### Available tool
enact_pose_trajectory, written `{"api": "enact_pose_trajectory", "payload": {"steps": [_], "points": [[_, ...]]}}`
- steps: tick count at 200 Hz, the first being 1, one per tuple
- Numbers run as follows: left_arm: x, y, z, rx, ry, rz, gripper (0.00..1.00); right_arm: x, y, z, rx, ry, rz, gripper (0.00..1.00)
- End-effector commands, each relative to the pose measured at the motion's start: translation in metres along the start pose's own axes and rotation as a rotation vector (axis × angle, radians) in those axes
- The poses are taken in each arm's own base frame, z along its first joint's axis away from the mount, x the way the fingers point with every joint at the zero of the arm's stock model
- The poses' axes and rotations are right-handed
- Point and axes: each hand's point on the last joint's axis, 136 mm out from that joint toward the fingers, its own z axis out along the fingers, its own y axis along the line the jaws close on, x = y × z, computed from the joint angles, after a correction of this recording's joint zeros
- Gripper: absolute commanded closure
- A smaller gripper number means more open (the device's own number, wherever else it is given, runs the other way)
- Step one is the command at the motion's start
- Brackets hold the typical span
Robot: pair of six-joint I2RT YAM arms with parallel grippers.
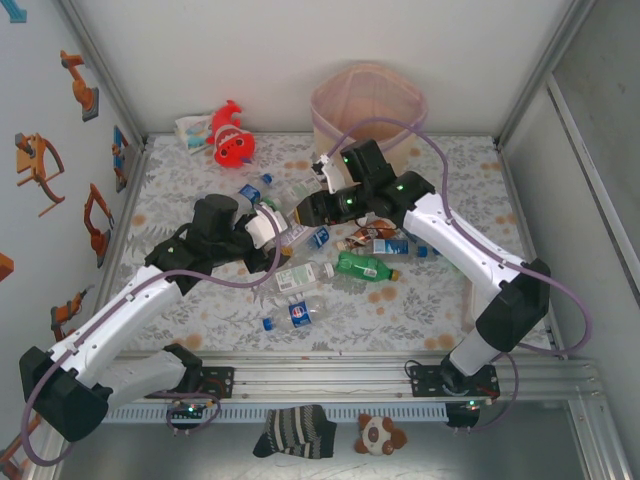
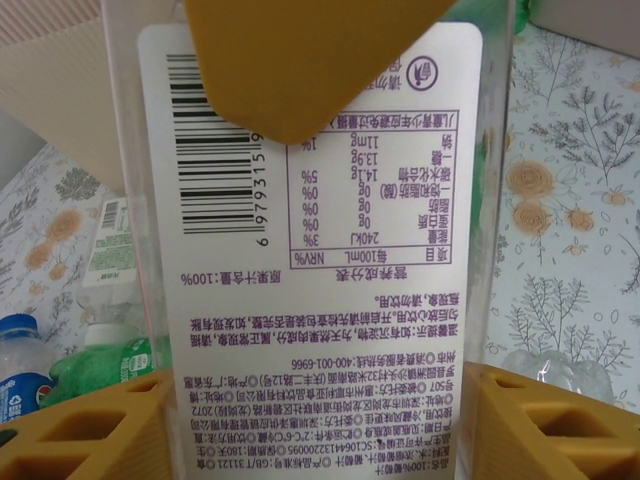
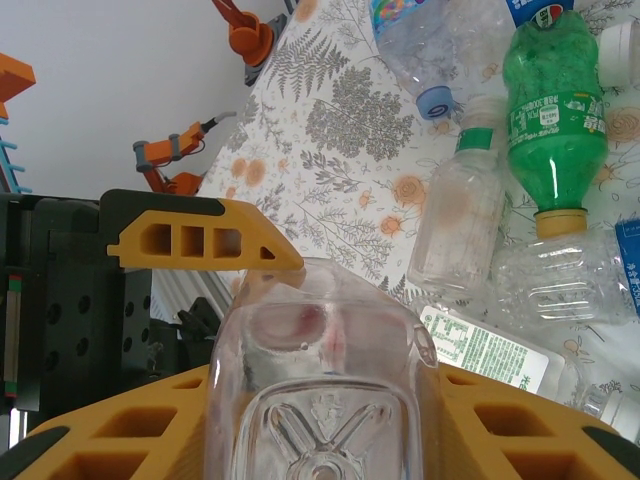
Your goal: Put the plastic bottles in the bin
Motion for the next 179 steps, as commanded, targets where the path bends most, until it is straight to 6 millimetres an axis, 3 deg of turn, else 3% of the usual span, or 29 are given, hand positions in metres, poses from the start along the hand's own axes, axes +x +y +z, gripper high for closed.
{"api": "enact_pose_trajectory", "payload": {"steps": [1, 38, 95, 132, 179], "points": [[-0.017, 0.002, -0.005, -0.008, -0.046, 0.027, 0.34, -0.007, 0.019, -0.006, -0.045, -0.026, -0.032, 0.61], [-0.022, 0.002, -0.012, -0.021, -0.079, 0.028, 0.27, -0.013, 0.017, -0.016, -0.001, -0.059, -0.065, 0.62], [-0.021, 0.002, -0.023, -0.052, -0.104, 0.015, 0.23, -0.029, -0.004, -0.045, 0.089, -0.127, -0.074, 0.62], [-0.015, 0.001, -0.026, -0.068, -0.095, -0.003, 0.22, -0.042, -0.021, -0.071, 0.149, -0.177, -0.077, 0.62], [-0.006, 0.003, -0.030, -0.091, -0.059, -0.023, 0.21, -0.075, -0.039, -0.119, 0.241, -0.281, -0.102, 0.62]]}}
